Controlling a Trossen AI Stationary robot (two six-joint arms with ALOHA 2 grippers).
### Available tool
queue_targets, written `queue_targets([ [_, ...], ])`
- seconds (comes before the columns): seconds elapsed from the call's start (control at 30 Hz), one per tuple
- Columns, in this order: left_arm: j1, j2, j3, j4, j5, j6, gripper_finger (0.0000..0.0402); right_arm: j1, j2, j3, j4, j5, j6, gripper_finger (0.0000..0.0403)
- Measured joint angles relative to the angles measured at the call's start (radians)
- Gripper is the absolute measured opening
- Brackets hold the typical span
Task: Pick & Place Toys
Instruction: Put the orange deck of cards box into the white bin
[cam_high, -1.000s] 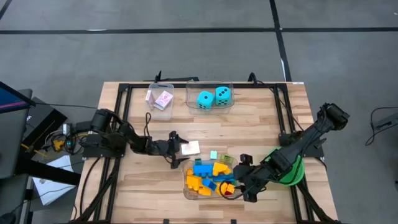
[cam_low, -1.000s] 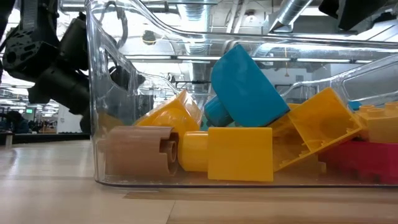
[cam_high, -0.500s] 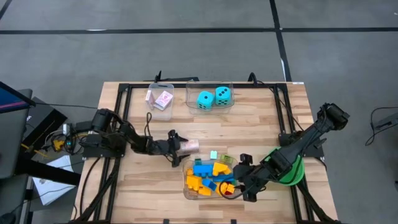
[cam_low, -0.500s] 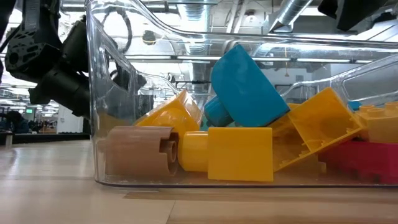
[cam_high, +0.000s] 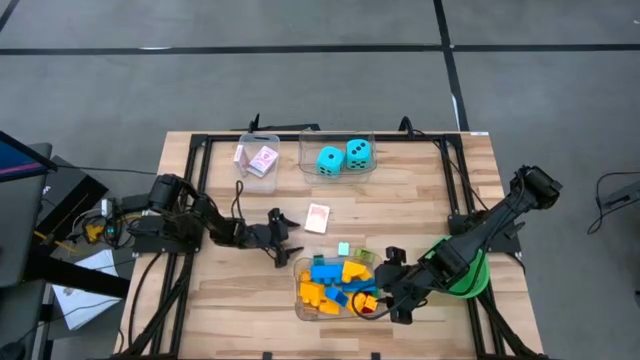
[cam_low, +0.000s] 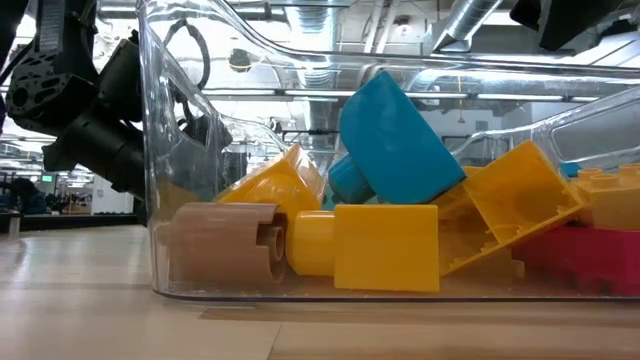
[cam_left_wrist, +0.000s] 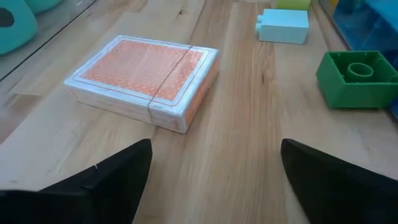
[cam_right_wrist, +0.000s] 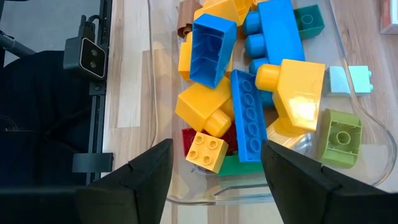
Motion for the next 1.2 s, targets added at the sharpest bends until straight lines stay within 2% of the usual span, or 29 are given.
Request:
queue_targets([
  [0.1, -0.001, 0.001, -0.002, 0.024, -0.008, 0.034, 0.0345, 0.0, 0.0, 0.0, 0.0, 0.0, 0.0, 0.0235],
  [0.3, 0.016, -0.022, -0.002, 0.155, -0.052, 0.199, 0.0348, 0.0, 0.0, 0.0, 0.0, 0.0, 0.0, 0.0235],
  [0.37, 0.048, -0.046, 0.002, 0.189, -0.017, 0.195, 0.0347, 0.0, 0.0, 0.0, 0.0, 0.0, 0.0, 0.0235],
  [0.47, 0.107, -0.054, 0.029, 0.142, 0.072, 0.155, 0.0335, 0.0, 0.0, 0.0, 0.0, 0.0, -0.003, 0.0235],
  [0.57, 0.16, -0.054, 0.076, 0.065, 0.081, 0.095, 0.031, 0.0, 0.0, 0.0, 0.0, 0.001, -0.005, 0.0235],
  [0.7, 0.198, -0.05, 0.137, -0.053, 0.074, 0.088, 0.0275, 0.0, 0.0, 0.0, 0.0, 0.001, -0.006, 0.0235],
  [0.93, 0.205, -0.051, 0.158, -0.183, 0.076, 0.076, 0.0242, 0.0, 0.0, 0.0, -0.001, 0.0, -0.008, 0.0235],
  [1.2, 0.174, -0.057, 0.124, -0.237, 0.051, 0.043, 0.0235, 0.001, 0.0, 0.0, -0.001, 0.0, 0.0, 0.0235],
])
